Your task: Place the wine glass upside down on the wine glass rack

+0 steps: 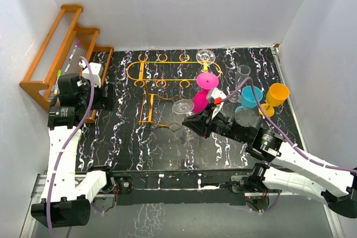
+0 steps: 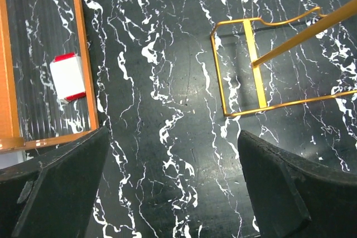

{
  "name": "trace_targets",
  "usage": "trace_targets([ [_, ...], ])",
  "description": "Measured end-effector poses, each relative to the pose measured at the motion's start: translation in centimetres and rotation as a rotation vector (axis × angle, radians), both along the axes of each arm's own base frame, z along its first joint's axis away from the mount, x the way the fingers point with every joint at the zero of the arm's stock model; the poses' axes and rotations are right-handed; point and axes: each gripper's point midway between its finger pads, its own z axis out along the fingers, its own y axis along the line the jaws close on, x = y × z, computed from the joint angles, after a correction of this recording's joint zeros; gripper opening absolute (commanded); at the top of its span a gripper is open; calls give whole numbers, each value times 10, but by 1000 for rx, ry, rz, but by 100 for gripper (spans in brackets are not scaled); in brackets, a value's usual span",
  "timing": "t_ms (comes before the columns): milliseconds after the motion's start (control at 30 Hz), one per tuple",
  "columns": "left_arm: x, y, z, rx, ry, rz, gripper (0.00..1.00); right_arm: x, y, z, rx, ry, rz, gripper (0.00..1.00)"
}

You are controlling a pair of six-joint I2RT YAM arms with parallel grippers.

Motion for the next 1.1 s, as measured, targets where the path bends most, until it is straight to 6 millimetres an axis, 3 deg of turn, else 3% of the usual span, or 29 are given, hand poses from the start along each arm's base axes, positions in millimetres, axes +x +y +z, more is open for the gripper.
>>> trace_targets([
  [233,-2,10,-2,2,10,28,97,16,0,26,91,-125,-65,8],
  [700,-3,15,-12,29,26,32,97,71,-3,14,21,-206,-311,8],
  [1100,-5,16,-12,33,13,33,97,95,5,8,1,-198,-400,8],
])
